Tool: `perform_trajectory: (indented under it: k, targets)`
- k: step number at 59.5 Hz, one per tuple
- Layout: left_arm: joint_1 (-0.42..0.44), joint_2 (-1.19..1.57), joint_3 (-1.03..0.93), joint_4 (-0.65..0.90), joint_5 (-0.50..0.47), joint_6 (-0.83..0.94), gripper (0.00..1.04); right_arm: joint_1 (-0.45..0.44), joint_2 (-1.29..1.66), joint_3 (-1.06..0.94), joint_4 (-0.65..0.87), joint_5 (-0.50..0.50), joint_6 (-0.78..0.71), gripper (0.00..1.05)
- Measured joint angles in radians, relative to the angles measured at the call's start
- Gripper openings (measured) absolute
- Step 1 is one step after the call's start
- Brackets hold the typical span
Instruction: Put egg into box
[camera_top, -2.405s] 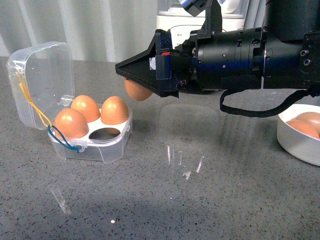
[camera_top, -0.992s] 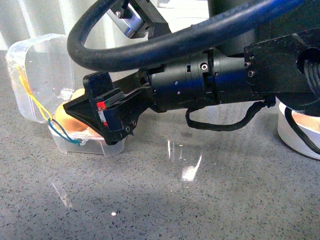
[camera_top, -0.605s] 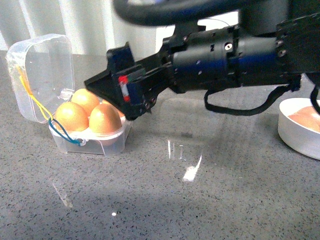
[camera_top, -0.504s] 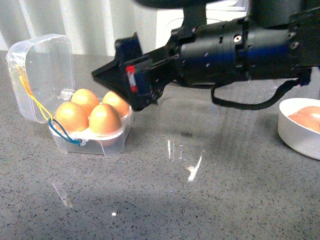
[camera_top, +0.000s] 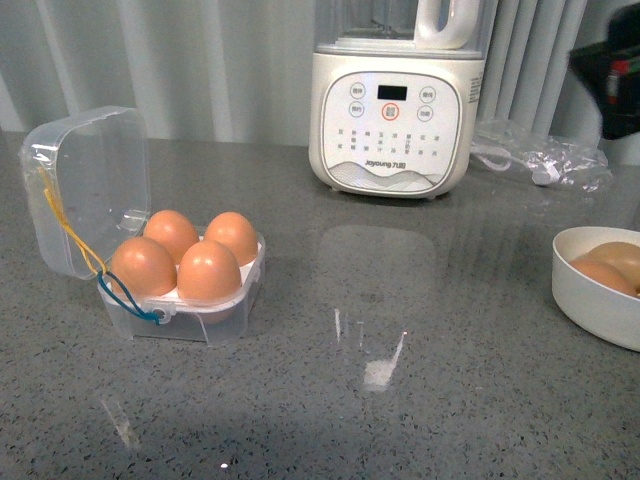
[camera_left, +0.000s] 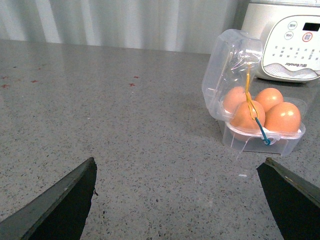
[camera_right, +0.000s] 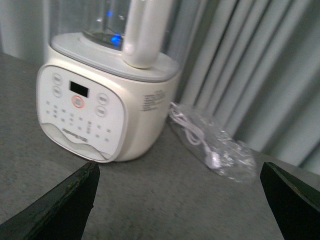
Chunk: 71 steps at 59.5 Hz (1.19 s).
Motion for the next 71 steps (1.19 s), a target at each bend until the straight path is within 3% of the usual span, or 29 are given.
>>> perform_trajectory:
  k: [19,23,31,52,56,71]
  targets:
    - [0.000,0.000,0.000,0.000,0.000,0.000,0.98,-0.147,-0.281,-0.228,0.049,0.084,-0.027,0.97]
    - [0.000,0.000,0.000,0.000,0.000,0.000,0.98,-0.190,-0.352,-0.263,-0.090,-0.015,0.091,0.84]
    - [0.000,0.000,0.000,0.000,0.000,0.000,0.98,-0.237,-0.463,-0.396,-0.124,-0.087,0.212,0.61]
    - [0.000,0.000,0.000,0.000,0.000,0.000,0.98,-0.192,-0.650,-0.553,-0.151,-0.028,0.260,0.03]
    - [0.000,0.000,0.000,0.000,0.000,0.000,0.98,-0.147,-0.682,-0.571,-0.164,0.040,0.263,0.03]
    - [0.000,0.000,0.000,0.000,0.000,0.000,0.98,-0.117,-0.799,-0.625,-0.227,0.044,0.263,0.03]
